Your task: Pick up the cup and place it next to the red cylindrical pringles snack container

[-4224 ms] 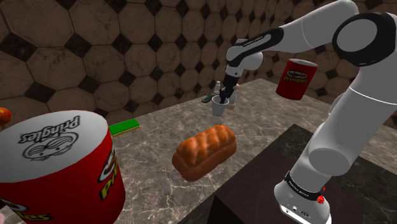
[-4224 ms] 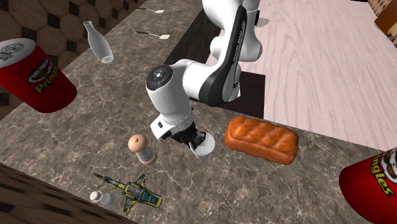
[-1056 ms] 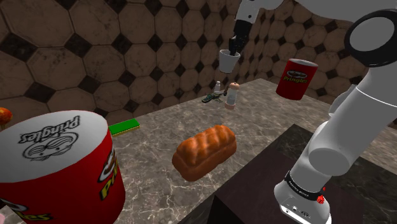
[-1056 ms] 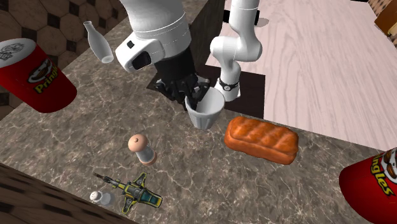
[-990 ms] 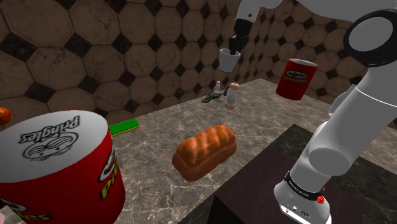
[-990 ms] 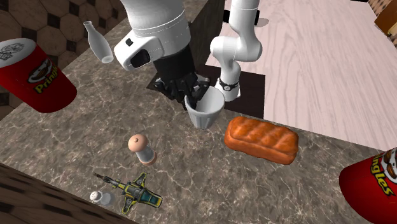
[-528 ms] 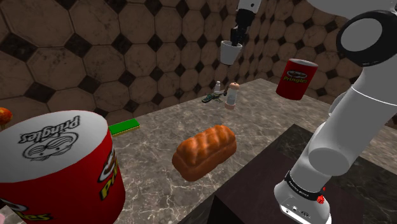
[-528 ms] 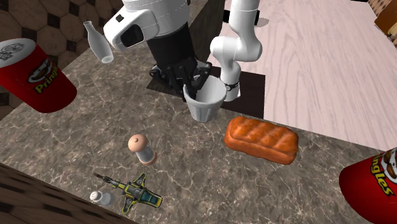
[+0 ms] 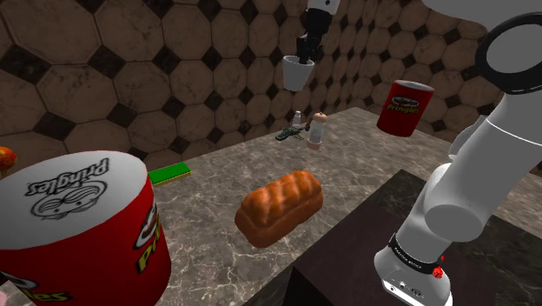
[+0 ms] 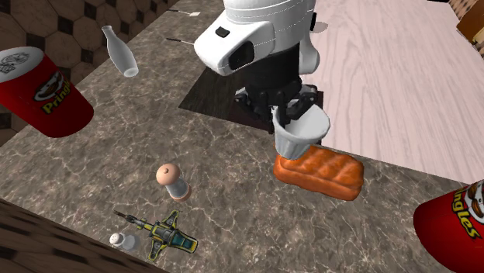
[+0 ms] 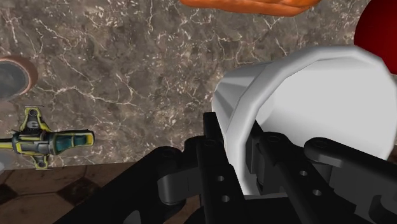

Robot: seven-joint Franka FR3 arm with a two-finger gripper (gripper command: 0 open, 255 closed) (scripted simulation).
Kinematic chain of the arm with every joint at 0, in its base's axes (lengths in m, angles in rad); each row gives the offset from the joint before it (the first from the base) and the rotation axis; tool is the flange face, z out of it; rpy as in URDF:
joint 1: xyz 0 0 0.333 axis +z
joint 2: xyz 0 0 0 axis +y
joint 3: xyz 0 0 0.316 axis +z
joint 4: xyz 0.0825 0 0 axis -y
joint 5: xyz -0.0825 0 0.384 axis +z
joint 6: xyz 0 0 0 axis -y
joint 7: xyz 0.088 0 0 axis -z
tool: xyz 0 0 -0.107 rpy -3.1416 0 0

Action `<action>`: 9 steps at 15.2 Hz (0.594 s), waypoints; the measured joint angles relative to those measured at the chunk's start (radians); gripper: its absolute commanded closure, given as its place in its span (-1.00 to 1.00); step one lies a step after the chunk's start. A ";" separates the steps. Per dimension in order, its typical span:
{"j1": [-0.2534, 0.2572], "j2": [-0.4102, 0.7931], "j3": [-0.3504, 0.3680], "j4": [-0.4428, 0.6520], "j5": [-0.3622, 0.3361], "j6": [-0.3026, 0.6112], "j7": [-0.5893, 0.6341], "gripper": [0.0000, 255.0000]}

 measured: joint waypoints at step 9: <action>0.098 0.018 0.125 0.014 0.008 0.047 0.218 1.00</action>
